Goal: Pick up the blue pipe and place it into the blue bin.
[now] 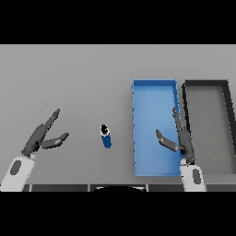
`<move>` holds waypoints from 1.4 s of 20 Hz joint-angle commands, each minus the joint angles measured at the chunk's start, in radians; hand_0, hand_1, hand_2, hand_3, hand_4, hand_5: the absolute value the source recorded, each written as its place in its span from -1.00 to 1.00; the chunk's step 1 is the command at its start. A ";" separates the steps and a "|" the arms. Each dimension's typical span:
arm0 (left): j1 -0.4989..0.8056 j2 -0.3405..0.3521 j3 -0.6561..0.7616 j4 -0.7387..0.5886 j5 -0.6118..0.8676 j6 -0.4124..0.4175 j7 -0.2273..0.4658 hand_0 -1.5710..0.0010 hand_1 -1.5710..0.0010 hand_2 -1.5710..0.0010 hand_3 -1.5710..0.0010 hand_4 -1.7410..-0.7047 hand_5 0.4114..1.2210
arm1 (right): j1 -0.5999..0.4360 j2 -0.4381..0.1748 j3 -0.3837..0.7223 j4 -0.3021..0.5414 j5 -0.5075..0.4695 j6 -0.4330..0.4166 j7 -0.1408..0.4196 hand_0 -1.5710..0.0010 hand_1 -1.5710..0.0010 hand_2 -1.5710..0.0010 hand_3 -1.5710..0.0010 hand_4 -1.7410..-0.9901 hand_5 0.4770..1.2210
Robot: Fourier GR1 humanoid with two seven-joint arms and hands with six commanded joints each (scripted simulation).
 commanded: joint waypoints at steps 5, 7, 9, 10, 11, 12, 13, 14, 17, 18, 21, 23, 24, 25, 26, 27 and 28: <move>0.005 -0.028 -0.120 -0.084 -0.028 -0.075 0.077 1.00 1.00 1.00 1.00 0.21 -0.79 | -0.001 -0.009 0.001 -0.005 0.006 0.005 0.018 1.00 1.00 1.00 1.00 0.54 -0.62; 0.020 -0.045 -0.158 -0.116 -0.061 -0.065 0.092 1.00 1.00 1.00 1.00 0.17 -0.84 | -0.004 -0.003 -0.006 0.008 -0.007 0.005 0.024 1.00 1.00 1.00 1.00 0.49 -0.62; 0.018 -0.064 -0.194 -0.120 -0.087 -0.070 0.117 1.00 1.00 1.00 1.00 0.16 -0.89 | 0.001 -0.001 -0.006 -0.006 -0.012 0.006 0.022 1.00 1.00 1.00 1.00 0.45 -0.62; -0.010 -0.102 -0.215 -0.103 -0.098 -0.065 0.145 1.00 1.00 1.00 1.00 0.16 -0.90 | -0.001 0.000 -0.005 -0.011 -0.014 0.008 0.031 1.00 1.00 1.00 1.00 0.45 -0.63; -0.019 -0.115 -0.219 -0.095 -0.098 -0.067 0.148 1.00 1.00 1.00 1.00 0.15 -0.90 | 0.009 0.005 0.003 -0.015 -0.007 0.007 0.022 1.00 1.00 1.00 1.00 0.43 -0.62; -0.019 -0.143 -0.239 -0.087 -0.114 -0.062 0.135 1.00 1.00 1.00 1.00 0.15 -0.90 | 0.008 0.008 0.002 0.001 -0.004 0.005 0.017 1.00 1.00 1.00 1.00 0.41 -0.60; -0.039 -0.168 -0.244 -0.061 -0.123 -0.058 0.134 1.00 1.00 1.00 1.00 0.15 -0.90 | -0.001 0.010 -0.002 0.005 -0.011 0.005 0.018 1.00 1.00 1.00 1.00 0.39 -0.60; -0.041 -0.184 -0.252 -0.051 -0.136 -0.052 0.113 1.00 1.00 1.00 1.00 0.14 -0.89 | 0.001 -0.001 -0.012 0.004 -0.019 0.010 0.017 1.00 1.00 1.00 1.00 0.40 -0.60; -0.091 -0.264 -0.266 0.021 -0.158 -0.029 0.120 1.00 1.00 1.00 1.00 0.14 -0.88 | 0.009 -0.002 -0.003 -0.021 -0.010 0.008 0.039 1.00 1.00 1.00 1.00 0.44 -0.62; -0.104 -0.283 -0.268 0.043 -0.160 -0.029 0.113 1.00 1.00 1.00 1.00 0.14 -0.88 | 0.010 -0.004 -0.009 -0.032 -0.018 0.009 0.043 1.00 1.00 1.00 1.00 0.43 -0.61; -0.152 -0.335 -0.279 0.119 -0.182 -0.028 0.086 1.00 1.00 1.00 1.00 0.20 -0.89 | 0.019 0.004 -0.005 -0.022 -0.007 0.001 0.032 1.00 1.00 1.00 1.00 0.41 -0.58; -0.166 -0.357 -0.298 0.151 -0.231 0.003 0.105 1.00 1.00 1.00 1.00 0.28 -0.94 | 0.005 0.002 -0.012 -0.011 -0.017 0.005 0.030 1.00 1.00 1.00 1.00 0.39 -0.56; -0.170 -0.366 -0.302 0.162 -0.246 0.016 0.103 1.00 1.00 1.00 1.00 0.31 -0.97 | 0.011 0.000 -0.011 -0.012 -0.018 0.009 0.022 1.00 1.00 1.00 1.00 0.38 -0.56; -0.172 -0.366 -0.304 0.163 -0.250 0.015 0.100 1.00 1.00 1.00 1.00 0.33 -0.98 | 0.022 -0.011 -0.021 -0.014 -0.024 0.012 0.012 1.00 1.00 1.00 1.00 0.38 -0.55; -0.180 -0.382 -0.300 0.182 -0.235 0.005 0.086 1.00 1.00 1.00 1.00 0.31 -0.98 | 0.031 -0.012 -0.019 -0.016 -0.017 0.009 -0.002 1.00 1.00 1.00 1.00 0.40 -0.55; -0.182 -0.395 -0.298 0.194 -0.225 0.000 0.079 1.00 1.00 1.00 1.00 0.28 -0.96 | 0.033 -0.007 -0.010 -0.035 -0.007 0.003 0.012 1.00 1.00 1.00 1.00 0.42 -0.55; -0.189 -0.409 -0.301 0.206 -0.224 -0.002 0.069 1.00 1.00 1.00 1.00 0.26 -0.93 | 0.029 -0.009 -0.012 -0.031 -0.003 0.000 0.013 1.00 1.00 1.00 1.00 0.43 -0.54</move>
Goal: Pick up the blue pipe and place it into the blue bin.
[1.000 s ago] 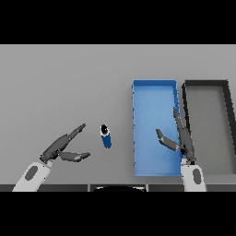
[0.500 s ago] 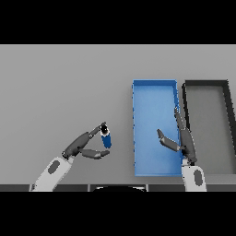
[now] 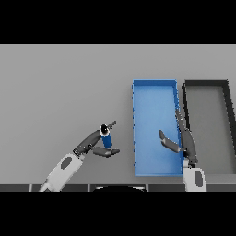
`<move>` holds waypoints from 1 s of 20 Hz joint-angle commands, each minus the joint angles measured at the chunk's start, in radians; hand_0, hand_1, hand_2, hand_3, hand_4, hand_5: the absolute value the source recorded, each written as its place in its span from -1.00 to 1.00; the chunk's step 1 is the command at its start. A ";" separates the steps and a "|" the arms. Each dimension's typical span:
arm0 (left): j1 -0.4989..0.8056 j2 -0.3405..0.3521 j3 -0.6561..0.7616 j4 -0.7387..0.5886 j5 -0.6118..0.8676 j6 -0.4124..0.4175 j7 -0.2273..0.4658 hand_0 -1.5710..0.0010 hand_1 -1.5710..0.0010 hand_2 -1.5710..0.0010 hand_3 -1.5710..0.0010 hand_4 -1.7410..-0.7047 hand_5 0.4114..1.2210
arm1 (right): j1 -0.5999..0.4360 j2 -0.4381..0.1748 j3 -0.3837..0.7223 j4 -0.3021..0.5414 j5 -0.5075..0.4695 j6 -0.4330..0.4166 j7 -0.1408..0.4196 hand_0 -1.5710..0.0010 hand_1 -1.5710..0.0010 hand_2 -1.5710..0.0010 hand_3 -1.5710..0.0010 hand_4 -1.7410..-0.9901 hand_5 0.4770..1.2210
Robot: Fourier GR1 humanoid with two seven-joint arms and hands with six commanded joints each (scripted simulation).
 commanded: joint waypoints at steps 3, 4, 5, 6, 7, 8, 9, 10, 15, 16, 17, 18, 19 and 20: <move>-0.012 -0.046 0.019 0.033 0.036 -0.001 -0.023 1.00 0.95 0.81 0.84 0.07 -0.66 | 0.000 -0.003 -0.006 0.013 -0.004 0.003 -0.003 1.00 1.00 1.00 1.00 0.41 -0.52; -0.002 -0.059 0.021 0.028 0.048 0.000 -0.039 0.99 0.80 0.61 0.65 -0.04 -0.50 | 0.005 0.004 -0.001 0.010 -0.009 0.007 -0.011 1.00 1.00 1.00 1.00 0.39 -0.52; 0.001 -0.068 0.034 0.040 0.070 -0.008 -0.058 0.84 0.59 0.38 0.32 -0.11 -0.20 | 0.010 0.003 0.000 0.005 -0.010 0.009 -0.016 1.00 1.00 1.00 1.00 0.39 -0.52; 0.002 -0.083 0.035 0.042 0.079 -0.005 -0.056 0.54 0.30 0.12 0.05 -0.28 0.04 | 0.008 -0.001 -0.005 0.004 -0.012 0.009 -0.014 1.00 1.00 1.00 1.00 0.39 -0.52; 0.011 -0.087 0.027 0.033 0.074 0.001 -0.049 0.23 0.04 -0.10 -0.16 -0.42 0.23 | -0.001 -0.006 -0.006 0.003 -0.009 0.007 -0.008 1.00 1.00 1.00 1.00 0.39 -0.52; 0.015 -0.088 0.025 0.020 0.079 -0.001 -0.029 -0.01 -0.17 -0.28 -0.31 -0.53 0.39 | -0.006 -0.001 -0.006 0.012 -0.012 0.008 -0.005 1.00 1.00 1.00 1.00 0.38 -0.51; 0.013 -0.088 0.027 0.016 0.080 -0.007 -0.025 -0.21 -0.33 -0.43 -0.43 -0.62 0.51 | -0.014 0.002 -0.004 0.017 -0.016 0.012 0.006 1.00 1.00 1.00 1.00 0.37 -0.51; 0.015 -0.091 0.018 0.010 0.076 -0.005 -0.034 -0.37 -0.47 -0.54 -0.52 -0.69 0.61 | -0.014 0.000 -0.007 0.014 -0.025 0.016 0.006 1.00 1.00 1.00 1.00 0.35 -0.51; 0.026 -0.111 0.007 -0.019 0.021 0.034 -0.087 -0.79 -0.83 -0.85 -0.84 -0.52 0.87 | -0.020 -0.004 -0.014 0.014 -0.039 0.023 0.015 1.00 1.00 1.00 1.00 0.39 -0.58; 0.023 -0.115 0.010 -0.028 0.020 0.030 -0.097 -0.83 -0.86 -0.88 -0.87 -0.50 0.90 | -0.019 -0.002 -0.011 0.015 -0.033 0.020 0.013 1.00 1.00 1.00 1.00 0.40 -0.59; 0.022 -0.120 0.012 -0.046 0.013 0.037 -0.101 -0.87 -0.89 -0.90 -0.90 -0.49 0.92 | -0.018 0.003 -0.010 0.017 -0.038 0.023 0.012 1.00 1.00 1.00 1.00 0.39 -0.59; 0.008 -0.136 0.014 -0.074 0.013 0.045 -0.092 -0.89 -0.91 -0.92 -0.92 -0.48 0.93 | -0.015 0.012 -0.004 0.019 -0.037 0.023 0.009 1.00 1.00 1.00 1.00 0.38 -0.59; 0.016 -0.133 0.020 -0.089 0.018 0.036 -0.114 -0.92 -0.93 -0.94 -0.94 -0.48 0.95 | -0.017 0.012 -0.002 0.025 -0.032 0.023 0.014 1.00 1.00 1.00 1.00 0.36 -0.58; 0.004 -0.139 0.025 -0.120 0.027 0.033 -0.092 -0.93 -0.94 -0.95 -0.95 -0.48 0.96 | -0.013 0.005 -0.006 0.020 -0.027 0.020 0.015 1.00 1.00 1.00 1.00 0.37 -0.57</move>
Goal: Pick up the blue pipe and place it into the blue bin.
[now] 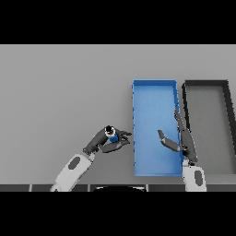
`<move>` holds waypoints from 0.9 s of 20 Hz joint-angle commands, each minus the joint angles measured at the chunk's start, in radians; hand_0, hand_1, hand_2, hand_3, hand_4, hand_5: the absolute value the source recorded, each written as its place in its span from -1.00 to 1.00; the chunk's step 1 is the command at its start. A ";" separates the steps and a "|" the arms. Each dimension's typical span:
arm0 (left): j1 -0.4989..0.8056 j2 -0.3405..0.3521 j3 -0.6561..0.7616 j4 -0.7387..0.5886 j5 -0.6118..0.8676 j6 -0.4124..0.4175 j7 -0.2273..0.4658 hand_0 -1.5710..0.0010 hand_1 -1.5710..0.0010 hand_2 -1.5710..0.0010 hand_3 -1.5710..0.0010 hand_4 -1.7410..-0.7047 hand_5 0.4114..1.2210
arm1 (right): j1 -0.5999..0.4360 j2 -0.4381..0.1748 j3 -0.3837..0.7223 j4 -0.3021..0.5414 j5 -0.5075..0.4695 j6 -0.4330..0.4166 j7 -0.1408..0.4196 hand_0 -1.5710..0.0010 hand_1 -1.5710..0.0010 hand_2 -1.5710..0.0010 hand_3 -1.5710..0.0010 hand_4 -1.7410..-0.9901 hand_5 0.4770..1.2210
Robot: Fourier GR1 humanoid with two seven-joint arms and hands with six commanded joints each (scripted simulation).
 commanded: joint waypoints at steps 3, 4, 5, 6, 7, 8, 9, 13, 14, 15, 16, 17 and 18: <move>-0.019 -0.013 0.001 -0.048 0.006 -0.021 0.052 -0.97 -0.97 -0.97 -0.97 -0.47 0.98 | -0.009 -0.007 -0.001 0.003 0.015 -0.009 0.010 1.00 1.00 1.00 1.00 0.43 -0.56; -0.020 -0.006 0.000 -0.075 0.006 -0.031 0.054 -0.97 -0.98 -0.98 -0.98 -0.47 0.98 | -0.004 -0.005 0.004 0.000 0.022 -0.010 -0.004 1.00 1.00 1.00 1.00 0.46 -0.56; -0.031 -0.012 -0.001 -0.096 0.009 -0.041 0.061 -0.98 -0.98 -0.98 -0.98 -0.47 0.99 | -0.005 -0.007 0.004 0.007 0.024 -0.008 -0.011 1.00 1.00 1.00 1.00 0.48 -0.55; -0.042 -0.030 -0.010 -0.108 0.000 -0.039 0.083 -0.98 -0.98 -0.99 -0.99 -0.47 0.99 | -0.009 -0.002 0.008 0.011 0.032 -0.013 -0.008 1.00 1.00 1.00 1.00 0.50 -0.55; -0.055 -0.030 -0.001 -0.110 0.000 -0.047 0.100 -0.99 -0.99 -0.99 -0.99 -0.47 0.99 | -0.002 -0.010 0.003 0.009 0.032 -0.013 -0.014 1.00 1.00 1.00 1.00 0.52 -0.55; -0.067 -0.030 0.006 -0.108 0.001 -0.056 0.118 -0.99 -0.99 -0.99 -0.99 -0.47 0.99 | -0.002 -0.016 0.002 0.005 0.035 -0.012 -0.018 1.00 1.00 1.00 1.00 0.54 -0.55; -0.063 -0.026 0.005 -0.123 -0.003 -0.064 0.129 -0.99 -0.99 -0.99 -0.99 -0.47 0.99 | -0.012 -0.018 -0.005 0.012 0.026 -0.010 -0.013 1.00 1.00 1.00 1.00 0.55 -0.55; -0.056 -0.038 0.014 -0.118 -0.023 -0.081 0.142 -1.00 -1.00 -1.00 -1.00 -0.47 1.00 | 0.001 -0.020 -0.011 0.003 0.036 -0.027 -0.035 1.00 1.00 1.00 1.00 0.60 -0.55; -0.043 -0.037 0.015 -0.120 -0.027 -0.087 0.130 -1.00 -1.00 -1.00 -1.00 -0.47 1.00 | 0.017 -0.018 -0.008 -0.017 0.048 -0.038 -0.038 1.00 1.00 1.00 1.00 0.60 -0.55; -0.049 -0.048 0.018 -0.116 -0.031 -0.089 0.141 -1.00 -1.00 -1.00 -1.00 -0.47 1.00 | 0.035 -0.016 -0.004 -0.041 0.061 -0.051 -0.036 1.00 1.00 1.00 1.00 0.61 -0.55; -0.054 -0.051 0.020 -0.112 -0.045 -0.088 0.145 -1.00 -1.00 -1.00 -1.00 -0.47 1.00 | 0.054 -0.013 0.000 -0.068 0.075 -0.063 -0.031 1.00 1.00 1.00 1.00 0.53 -0.55; -0.055 -0.057 0.024 -0.109 -0.049 -0.093 0.144 -1.00 -1.00 -1.00 -1.00 -0.47 1.00 | 0.079 -0.011 0.006 -0.100 0.091 -0.073 -0.027 1.00 1.00 1.00 1.00 0.47 -0.55; -0.056 -0.064 0.027 -0.109 -0.053 -0.096 0.146 -1.00 -1.00 -1.00 -1.00 -0.47 1.00 | 0.096 -0.009 0.006 -0.118 0.099 -0.083 -0.016 1.00 1.00 1.00 1.00 0.46 -0.56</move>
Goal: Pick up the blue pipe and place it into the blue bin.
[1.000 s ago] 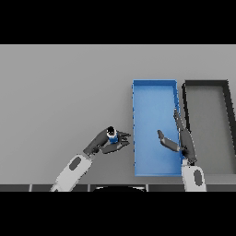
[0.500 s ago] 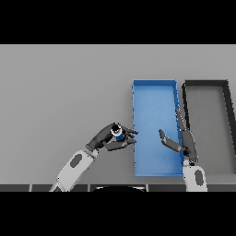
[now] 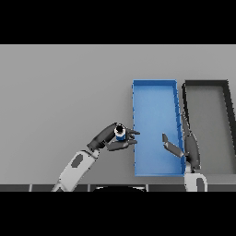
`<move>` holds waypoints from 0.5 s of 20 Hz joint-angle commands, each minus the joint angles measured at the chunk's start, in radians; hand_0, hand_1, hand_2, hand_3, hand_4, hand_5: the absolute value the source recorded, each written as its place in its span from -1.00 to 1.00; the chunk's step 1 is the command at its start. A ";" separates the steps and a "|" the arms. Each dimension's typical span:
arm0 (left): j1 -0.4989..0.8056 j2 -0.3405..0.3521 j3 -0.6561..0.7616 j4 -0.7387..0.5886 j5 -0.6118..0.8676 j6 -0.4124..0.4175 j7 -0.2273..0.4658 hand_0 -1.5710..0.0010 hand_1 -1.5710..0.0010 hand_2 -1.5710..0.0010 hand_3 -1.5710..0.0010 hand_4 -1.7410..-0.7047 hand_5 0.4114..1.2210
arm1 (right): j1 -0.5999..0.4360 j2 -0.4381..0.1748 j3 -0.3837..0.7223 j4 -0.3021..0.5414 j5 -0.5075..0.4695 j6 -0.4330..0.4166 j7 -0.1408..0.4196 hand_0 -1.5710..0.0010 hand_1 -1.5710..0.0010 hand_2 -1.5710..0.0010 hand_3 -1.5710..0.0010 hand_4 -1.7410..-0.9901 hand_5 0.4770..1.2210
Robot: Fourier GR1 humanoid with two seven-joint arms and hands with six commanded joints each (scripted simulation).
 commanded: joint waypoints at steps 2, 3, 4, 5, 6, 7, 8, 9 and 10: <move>0.014 -0.002 0.004 -0.007 0.000 -0.017 -0.017 -1.00 -1.00 -1.00 -1.00 -0.47 1.00 | -0.003 -0.002 0.001 -0.037 -0.003 -0.001 0.011 1.00 1.00 0.97 1.00 0.47 -0.56; 0.012 -0.014 0.001 -0.001 -0.010 -0.017 -0.008 -1.00 -1.00 -1.00 -1.00 -0.47 1.00 | -0.015 -0.001 -0.008 -0.048 -0.072 0.037 -0.016 1.00 1.00 0.95 1.00 0.45 -0.54; 0.017 -0.012 0.008 -0.003 -0.008 -0.025 -0.010 -1.00 -1.00 -1.00 -1.00 -0.47 1.00 | -0.008 -0.003 -0.008 -0.077 -0.158 0.099 -0.022 1.00 0.98 0.91 1.00 0.45 -0.56; 0.012 -0.018 0.015 0.001 -0.008 -0.030 -0.003 -1.00 -1.00 -1.00 -1.00 -0.47 1.00 | -0.022 -0.019 -0.008 -0.096 -0.241 0.161 0.018 1.00 0.97 0.89 1.00 0.44 -0.60; 0.003 -0.023 0.022 -0.002 -0.008 -0.035 0.001 -1.00 -1.00 -1.00 -1.00 -0.47 1.00 | -0.034 -0.045 -0.005 -0.135 -0.301 0.206 0.061 1.00 0.97 0.86 1.00 0.42 -0.64; 0.011 -0.018 0.026 -0.013 -0.009 -0.043 -0.002 -1.00 -1.00 -1.00 -1.00 -0.47 1.00 | -0.055 -0.081 -0.006 -0.163 -0.360 0.251 0.100 1.00 0.96 0.85 1.00 0.40 -0.65; 0.009 -0.025 0.025 -0.008 -0.021 -0.043 0.004 -1.00 -1.00 -1.00 -1.00 -0.47 1.00 | -0.096 -0.108 -0.003 -0.174 -0.411 0.281 0.154 1.00 0.97 0.85 1.00 0.38 -0.67; 0.013 -0.031 0.025 -0.007 -0.026 -0.046 0.010 -1.00 -1.00 -1.00 -1.00 -0.47 1.00 | -0.134 -0.136 0.005 -0.200 -0.460 0.311 0.197 1.00 0.98 0.85 1.00 0.37 -0.70; 0.030 -0.030 0.027 -0.025 -0.017 -0.056 0.002 -1.00 -1.00 -1.00 -1.00 -0.47 1.00 | -0.161 -0.163 0.015 -0.225 -0.498 0.336 0.230 1.00 0.98 0.86 1.00 0.34 -0.73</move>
